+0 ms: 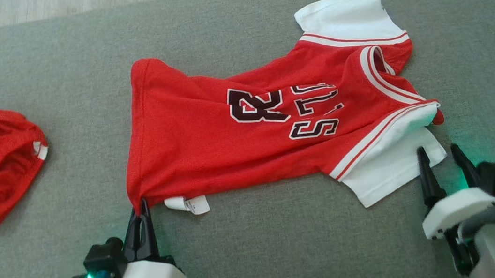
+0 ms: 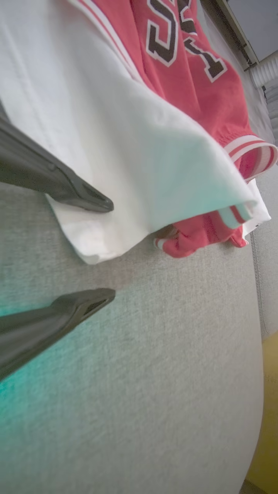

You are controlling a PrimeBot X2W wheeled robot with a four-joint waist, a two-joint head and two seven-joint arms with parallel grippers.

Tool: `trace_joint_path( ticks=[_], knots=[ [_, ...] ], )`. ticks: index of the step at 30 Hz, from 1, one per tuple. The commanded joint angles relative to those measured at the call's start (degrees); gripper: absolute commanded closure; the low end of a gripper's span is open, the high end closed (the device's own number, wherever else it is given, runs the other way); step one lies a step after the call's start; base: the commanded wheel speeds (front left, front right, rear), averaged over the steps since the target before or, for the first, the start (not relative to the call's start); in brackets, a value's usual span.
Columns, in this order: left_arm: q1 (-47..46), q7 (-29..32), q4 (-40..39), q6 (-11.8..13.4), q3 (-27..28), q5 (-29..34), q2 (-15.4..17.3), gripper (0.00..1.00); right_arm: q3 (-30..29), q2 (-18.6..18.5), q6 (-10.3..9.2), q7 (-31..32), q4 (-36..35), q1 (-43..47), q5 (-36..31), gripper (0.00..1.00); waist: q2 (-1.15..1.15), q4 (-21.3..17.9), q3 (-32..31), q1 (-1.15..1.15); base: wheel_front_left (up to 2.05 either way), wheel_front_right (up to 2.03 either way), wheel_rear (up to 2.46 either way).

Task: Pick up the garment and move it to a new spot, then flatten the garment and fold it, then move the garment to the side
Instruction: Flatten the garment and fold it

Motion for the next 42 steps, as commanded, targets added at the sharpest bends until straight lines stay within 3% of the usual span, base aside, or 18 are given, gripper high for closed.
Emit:
trace_joint_path(
  ticks=[1,3,4,5,10,13,16,19,23,27,31,35,42],
  knots=[
    [-2.0,-0.3,-1.6,-0.4,1.0,-0.3,0.6,1.0,1.3,-0.5,-0.04,-0.5,0.1,-2.8,-0.9,0.0,0.0,0.1,0.3,0.0,0.0,0.0,0.0],
    [-2.2,-0.3,-1.5,-0.4,0.5,-0.6,0.5,1.0,1.9,-0.4,-0.04,0.5,3.1,-3.9,-1.6,0.0,0.0,0.1,0.4,0.0,0.0,0.0,0.0],
    [-2.2,-0.3,-1.4,-0.4,0.3,-0.6,0.5,1.0,2.4,-0.4,-0.04,1.4,4.7,-4.3,-1.9,0.22,0.0,0.1,0.5,0.0,0.0,0.0,0.0],
    [-2.3,-0.3,-1.3,-0.4,0.1,-0.7,0.5,1.0,3.1,-0.4,-0.04,2.1,6.0,-4.6,-2.1,1.0,0.0,0.2,0.5,0.0,0.0,0.0,0.0],
    [-1.9,-0.3,-0.9,-0.3,-0.4,-1.2,0.5,1.0,4.8,-1.3,-0.04,1.5,9.8,-4.5,0.5,1.0,0.0,0.5,-0.6,0.0,0.0,0.0,0.0],
    [-1.5,-0.3,-1.9,-0.7,0.3,-1.5,0.5,1.0,6.4,-1.7,-0.04,0.1,8.0,-3.7,4.4,1.0,0.0,0.4,-2.2,0.0,0.0,0.0,0.0],
    [-1.9,-0.3,-4.3,-1.9,1.6,-1.2,0.5,1.0,9.3,-2.5,-0.04,-0.5,1.6,-3.6,10.5,1.0,0.0,0.0,-4.4,0.0,0.0,0.0,0.0],
    [-3.8,-0.3,-7.7,-3.4,3.3,-0.4,0.8,1.0,10.8,-4.2,-0.04,-0.5,-9.1,-4.1,16.5,1.0,0.0,-0.4,-6.9,0.0,0.0,0.0,0.0],
    [-8.7,-0.3,-12.5,-5.3,4.4,0.8,3.3,1.0,10.7,-6.6,-0.04,-0.5,-20.4,-6.7,23.5,1.0,0.0,-0.7,-10.3,0.0,0.0,0.0,0.0],
    [-14.0,0.5,-15.8,-6.4,4.6,0.4,6.0,1.0,10.6,-8.9,-0.04,-0.5,-26.8,-10.6,27.1,1.0,0.0,-0.8,-11.9,0.0,0.0,0.0,0.0],
    [-24.0,6.9,-24.0,-7.2,3.9,0.0,11.0,1.0,8.6,-11.5,-0.04,3.5,-34.6,-19.1,30.6,1.0,0.0,-0.4,-12.9,0.0,0.0,0.0,0.0],
    [-30.6,13.1,-29.0,-7.5,3.3,-0.9,14.0,1.0,6.6,-11.9,-0.04,8.5,-38.4,-26.6,31.1,1.0,0.0,0.0,-12.0,0.0,0.0,0.0,0.0],
    [-37.6,20.1,-28.1,-6.4,3.7,-1.3,15.7,1.0,6.6,-11.6,-0.04,14.7,-34.5,-40.1,28.0,1.0,0.0,0.1,-6.0,0.0,0.0,0.0,0.0]
  ],
)
